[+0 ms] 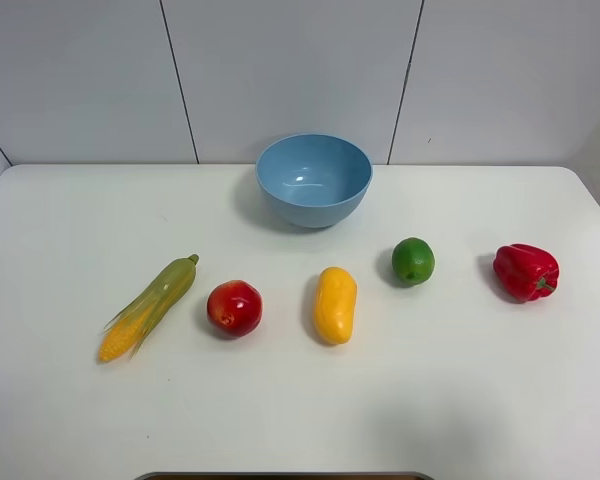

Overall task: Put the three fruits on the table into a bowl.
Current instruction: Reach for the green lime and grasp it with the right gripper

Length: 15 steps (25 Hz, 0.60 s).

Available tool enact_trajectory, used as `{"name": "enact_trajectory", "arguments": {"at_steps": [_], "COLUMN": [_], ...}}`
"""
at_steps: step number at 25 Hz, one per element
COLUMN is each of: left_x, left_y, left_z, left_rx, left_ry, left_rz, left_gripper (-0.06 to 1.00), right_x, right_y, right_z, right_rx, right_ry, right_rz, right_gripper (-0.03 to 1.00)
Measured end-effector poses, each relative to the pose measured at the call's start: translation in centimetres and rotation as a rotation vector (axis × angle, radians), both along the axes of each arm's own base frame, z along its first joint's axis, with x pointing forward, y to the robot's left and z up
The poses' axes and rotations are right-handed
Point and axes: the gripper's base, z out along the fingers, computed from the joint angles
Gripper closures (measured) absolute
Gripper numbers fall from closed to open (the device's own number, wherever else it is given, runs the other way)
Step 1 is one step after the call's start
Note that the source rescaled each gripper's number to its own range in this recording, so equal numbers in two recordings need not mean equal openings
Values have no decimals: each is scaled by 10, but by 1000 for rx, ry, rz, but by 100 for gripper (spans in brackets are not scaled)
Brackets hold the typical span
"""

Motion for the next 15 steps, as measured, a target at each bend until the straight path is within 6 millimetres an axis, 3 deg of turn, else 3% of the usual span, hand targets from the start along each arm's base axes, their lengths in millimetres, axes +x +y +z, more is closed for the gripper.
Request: {"name": "enact_trajectory", "arguments": {"at_steps": [15], "left_x": [0], "left_y": [0], "left_z": [0], "left_rx": [0], "left_ry": [0], "left_rz": [0], "left_gripper": [24], "right_x": [0], "right_y": [0], "right_z": [0], "right_rx": [0], "right_ry": [0], "right_rz": [0], "right_gripper": [7]}}
